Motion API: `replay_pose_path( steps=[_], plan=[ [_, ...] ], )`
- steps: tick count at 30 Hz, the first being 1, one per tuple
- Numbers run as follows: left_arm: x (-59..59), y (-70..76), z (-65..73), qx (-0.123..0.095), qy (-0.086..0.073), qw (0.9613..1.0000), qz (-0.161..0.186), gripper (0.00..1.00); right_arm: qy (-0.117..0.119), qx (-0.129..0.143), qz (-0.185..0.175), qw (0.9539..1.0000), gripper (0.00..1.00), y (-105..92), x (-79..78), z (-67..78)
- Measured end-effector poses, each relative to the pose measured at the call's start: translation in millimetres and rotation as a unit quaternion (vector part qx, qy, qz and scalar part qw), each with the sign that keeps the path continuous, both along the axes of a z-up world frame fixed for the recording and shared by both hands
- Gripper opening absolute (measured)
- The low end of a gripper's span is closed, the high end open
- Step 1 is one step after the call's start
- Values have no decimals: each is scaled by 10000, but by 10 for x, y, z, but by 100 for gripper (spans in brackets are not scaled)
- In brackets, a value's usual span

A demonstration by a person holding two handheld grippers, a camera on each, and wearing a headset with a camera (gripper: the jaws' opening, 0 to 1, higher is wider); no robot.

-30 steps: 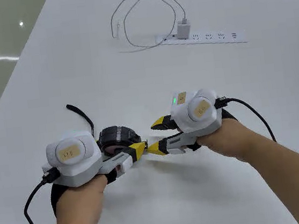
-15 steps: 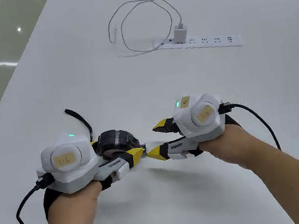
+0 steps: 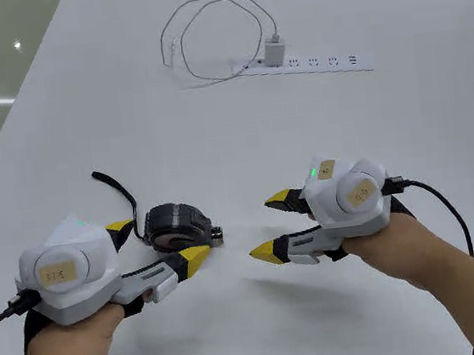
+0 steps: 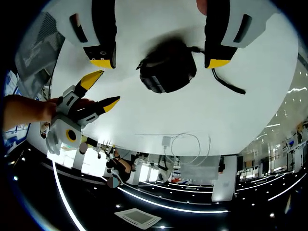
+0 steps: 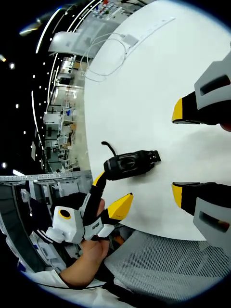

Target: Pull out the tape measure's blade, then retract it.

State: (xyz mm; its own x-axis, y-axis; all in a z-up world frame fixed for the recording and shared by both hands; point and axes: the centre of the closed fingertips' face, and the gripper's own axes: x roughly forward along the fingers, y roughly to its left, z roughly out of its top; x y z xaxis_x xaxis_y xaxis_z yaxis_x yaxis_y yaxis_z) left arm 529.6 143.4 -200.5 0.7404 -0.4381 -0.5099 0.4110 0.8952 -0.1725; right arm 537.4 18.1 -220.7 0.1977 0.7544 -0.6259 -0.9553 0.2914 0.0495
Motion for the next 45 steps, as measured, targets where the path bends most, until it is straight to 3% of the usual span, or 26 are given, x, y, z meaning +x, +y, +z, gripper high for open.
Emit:
replay_pose_path(
  steps=[8,22,32,38,45],
  plan=[
    [-112,16,56,43,-61,9997,-245,75,-13,54,-243,9997,50,-181,-87,48],
    [-278,51,65,111,-11,9986,-518,79,-104,136,-586,9981,60,-425,-186,138],
    [-428,177,31,229,112,9976,-642,83,-121,201,-874,9959,65,-631,-201,240],
    [-480,275,56,365,99,9971,-666,84,-190,87,-951,9952,69,-754,-230,238],
    [-549,290,47,417,121,9958,-812,87,-198,82,-1047,9943,72,-886,-270,294]
  ],
)
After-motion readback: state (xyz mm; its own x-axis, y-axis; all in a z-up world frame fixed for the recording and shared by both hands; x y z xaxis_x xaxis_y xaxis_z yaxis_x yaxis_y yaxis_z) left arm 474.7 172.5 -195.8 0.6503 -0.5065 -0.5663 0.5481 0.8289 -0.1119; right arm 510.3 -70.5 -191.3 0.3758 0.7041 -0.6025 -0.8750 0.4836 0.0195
